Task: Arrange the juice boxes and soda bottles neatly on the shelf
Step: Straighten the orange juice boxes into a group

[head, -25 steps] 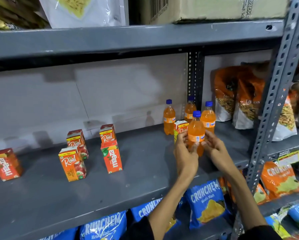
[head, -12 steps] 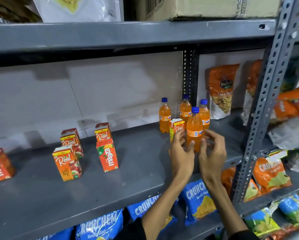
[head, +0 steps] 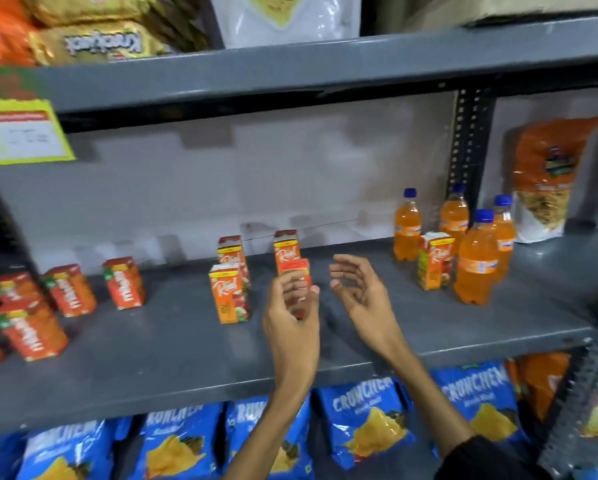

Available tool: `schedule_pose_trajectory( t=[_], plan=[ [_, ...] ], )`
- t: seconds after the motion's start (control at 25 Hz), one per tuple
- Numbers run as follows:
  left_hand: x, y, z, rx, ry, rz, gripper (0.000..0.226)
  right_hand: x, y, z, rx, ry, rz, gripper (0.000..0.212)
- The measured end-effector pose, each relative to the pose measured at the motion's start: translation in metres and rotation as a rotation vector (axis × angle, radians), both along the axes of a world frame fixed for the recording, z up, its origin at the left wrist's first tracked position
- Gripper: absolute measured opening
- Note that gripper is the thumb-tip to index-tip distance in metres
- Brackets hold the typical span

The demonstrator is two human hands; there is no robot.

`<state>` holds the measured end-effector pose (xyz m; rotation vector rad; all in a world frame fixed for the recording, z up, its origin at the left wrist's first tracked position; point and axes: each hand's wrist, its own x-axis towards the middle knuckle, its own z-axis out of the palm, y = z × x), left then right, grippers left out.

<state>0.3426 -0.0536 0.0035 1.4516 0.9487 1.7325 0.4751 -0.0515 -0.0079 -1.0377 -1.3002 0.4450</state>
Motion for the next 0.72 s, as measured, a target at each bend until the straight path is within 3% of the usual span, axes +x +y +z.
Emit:
schedule_pose_trajectory(
  t=[0.12,0.36,0.72],
  plan=[
    [-0.026,0.013,-0.004,-0.009,0.062,0.056,0.038,-0.023,0.018,-0.001,-0.083,-0.090,0.108,0.051],
    [-0.030,0.042,-0.002,-0.221,0.318,-0.129,0.046,-0.033,0.032,-0.006,-0.202,-0.196,0.095,0.055],
    [-0.047,0.031,0.005,-0.218,0.291,-0.178,0.048,-0.039,0.012,-0.002,-0.253,-0.087,0.170,0.049]
  ],
)
